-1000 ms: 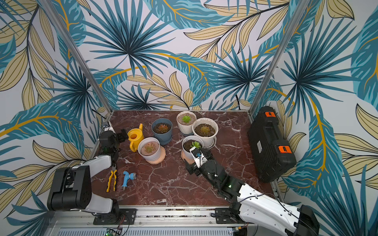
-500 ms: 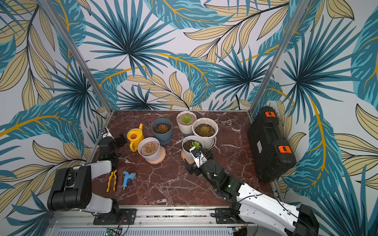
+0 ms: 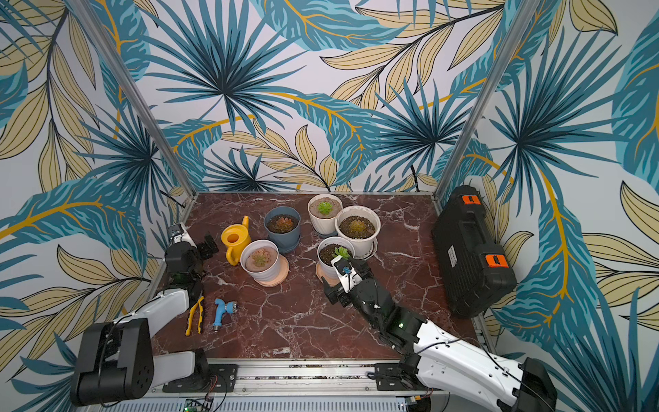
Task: Water the succulent around the soil edge
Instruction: Reset both arms
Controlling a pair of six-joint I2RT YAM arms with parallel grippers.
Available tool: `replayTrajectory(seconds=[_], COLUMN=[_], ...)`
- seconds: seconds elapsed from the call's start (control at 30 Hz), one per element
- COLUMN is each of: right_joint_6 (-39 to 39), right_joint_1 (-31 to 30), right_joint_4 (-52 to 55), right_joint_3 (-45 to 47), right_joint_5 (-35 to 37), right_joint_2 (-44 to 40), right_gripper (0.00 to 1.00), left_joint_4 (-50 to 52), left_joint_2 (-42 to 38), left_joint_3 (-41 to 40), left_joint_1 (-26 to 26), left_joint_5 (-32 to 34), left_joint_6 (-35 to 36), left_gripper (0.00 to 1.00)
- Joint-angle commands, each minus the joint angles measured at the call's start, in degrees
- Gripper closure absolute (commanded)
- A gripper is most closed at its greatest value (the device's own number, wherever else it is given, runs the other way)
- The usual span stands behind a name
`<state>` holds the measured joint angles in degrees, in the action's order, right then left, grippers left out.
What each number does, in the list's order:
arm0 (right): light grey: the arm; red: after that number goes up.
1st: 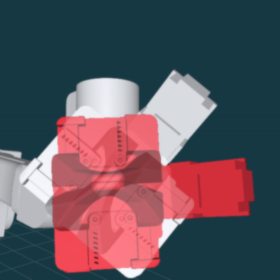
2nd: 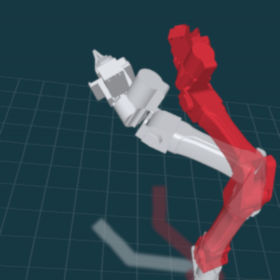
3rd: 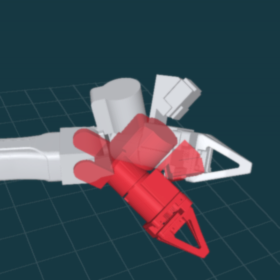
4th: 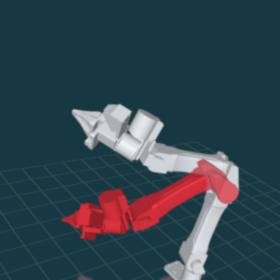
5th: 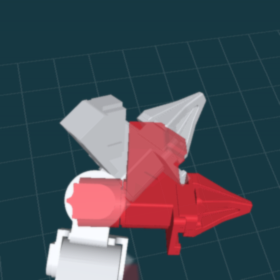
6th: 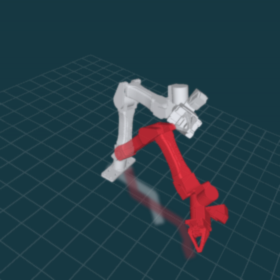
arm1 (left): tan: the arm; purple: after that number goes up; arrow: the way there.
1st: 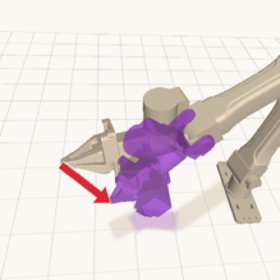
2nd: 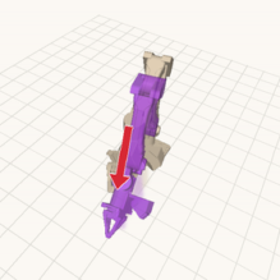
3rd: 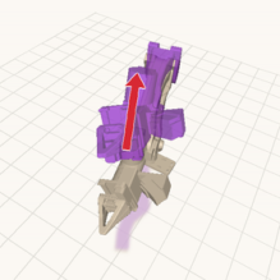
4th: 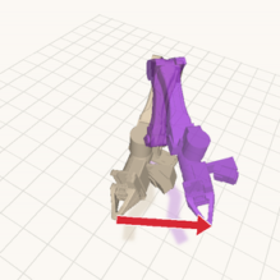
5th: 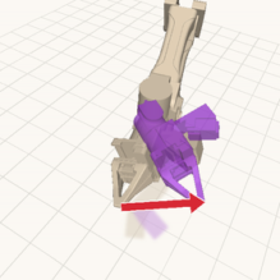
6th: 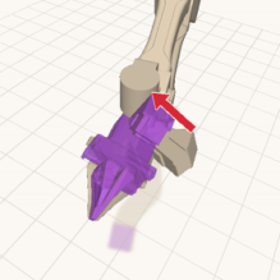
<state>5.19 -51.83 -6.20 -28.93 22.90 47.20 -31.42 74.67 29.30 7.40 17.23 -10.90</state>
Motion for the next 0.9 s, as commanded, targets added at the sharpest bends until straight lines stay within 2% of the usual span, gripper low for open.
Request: replayTrajectory(seconds=[0.0, 0.07, 0.17, 0.3, 0.33, 0.4, 0.47, 0.67, 0.87], right_joint_6=[-0.12, -0.05, -0.08, 0.0, 0.08, 0.01, 0.06, 0.15, 0.48], right_joint_1=[-0.12, -0.11, -0.12, -0.14, -0.14, -0.11, -0.11, -0.13, -0.11], right_joint_4=[-1.66, -1.59, -1.48, -2.06, -2.27, -2.21, -2.53, -3.17, -4.04], right_joint_3=[-0.54, -0.52, -0.52, -0.16, -0.16, -0.33, -0.25, 0.05, 0.28], right_joint_5=[-0.4, -0.22, -0.13, 0.55, 0.74, 0.67, 0.57, 1.19, 2.03], right_joint_2=[-0.96, -1.1, -1.37, -0.88, -0.73, -0.12, 0.26, 1.12, 2.27], right_gripper=[0.0, 0.0, 0.0, 0.0, 0.01, 0.0, 0.0, 0.01, 0.0], left_joint_4=[3.25, 4.15, -1.12, -19.94, -20.33, -14.69, -19.42, -24.92, -29.88], left_joint_2=[-1.66, -2.67, -1.2, 4.3, 3.99, 1.62, 2.62, 3.05, 5.78], left_joint_3=[-0.47, -1.2, -5.17, -13.37, -13.9, -12.85, -14.31, -16.76, -17.34], left_joint_1=[0.24, -0.07, -0.38, -0.38, -0.37, -0.28, -0.27, -0.8, -3.82], left_joint_5=[-2.37, -4.48, -5.18, -4.65, -4.79, -5.58, -6.84, -9.85, -13.55], left_joint_6=[1.12, -0.24, -1.51, -2.05, -2.02, -1.98, -1.19, 0.89, 5.93], left_gripper=[0.0, 0.0, 0.0, 0.0, 0.0, 0.0, 0.0, 0.0, 0.0])
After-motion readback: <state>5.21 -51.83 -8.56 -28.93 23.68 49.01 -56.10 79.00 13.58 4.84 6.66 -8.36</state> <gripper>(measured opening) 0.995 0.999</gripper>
